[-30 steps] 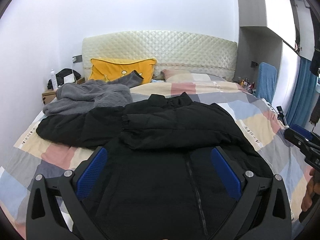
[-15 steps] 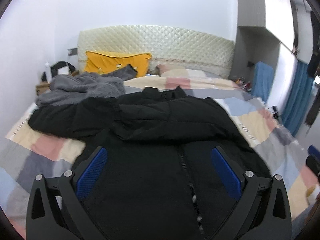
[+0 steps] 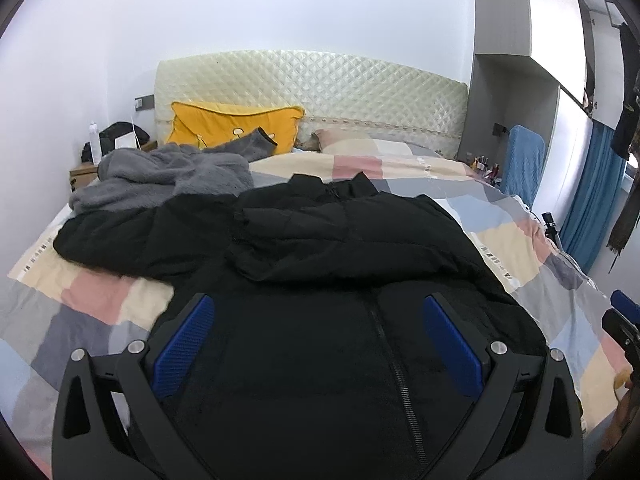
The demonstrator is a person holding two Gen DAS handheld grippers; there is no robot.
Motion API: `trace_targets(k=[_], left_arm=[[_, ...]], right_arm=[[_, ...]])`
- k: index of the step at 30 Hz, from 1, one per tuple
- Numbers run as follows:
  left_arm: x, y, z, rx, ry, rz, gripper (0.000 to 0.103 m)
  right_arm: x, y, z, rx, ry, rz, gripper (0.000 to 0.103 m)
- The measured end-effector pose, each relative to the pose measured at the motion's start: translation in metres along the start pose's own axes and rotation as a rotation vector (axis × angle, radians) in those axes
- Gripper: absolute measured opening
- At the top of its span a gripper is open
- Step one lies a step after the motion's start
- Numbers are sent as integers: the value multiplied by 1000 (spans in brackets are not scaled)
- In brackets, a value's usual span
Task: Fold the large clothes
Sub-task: 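Release the sleeve and withdraw the right tool from the jacket, then reach the left tool to the other sleeve cuff and grasp it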
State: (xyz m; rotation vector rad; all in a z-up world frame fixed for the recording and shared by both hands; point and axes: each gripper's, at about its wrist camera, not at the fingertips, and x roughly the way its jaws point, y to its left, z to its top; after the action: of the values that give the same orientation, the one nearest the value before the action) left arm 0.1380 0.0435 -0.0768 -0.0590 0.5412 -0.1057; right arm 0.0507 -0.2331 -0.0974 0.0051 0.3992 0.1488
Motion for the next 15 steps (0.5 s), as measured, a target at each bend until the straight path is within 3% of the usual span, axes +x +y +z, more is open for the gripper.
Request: trace_targets(k=[8,15], left_arm=[[0,53,39,-18,72,30,103],[-12,134,90,-98,82,134,103]], right_arm=[[-2,-6,2,10,-20,-8,86],[-2,-4,1,-4,-25,-11,87]])
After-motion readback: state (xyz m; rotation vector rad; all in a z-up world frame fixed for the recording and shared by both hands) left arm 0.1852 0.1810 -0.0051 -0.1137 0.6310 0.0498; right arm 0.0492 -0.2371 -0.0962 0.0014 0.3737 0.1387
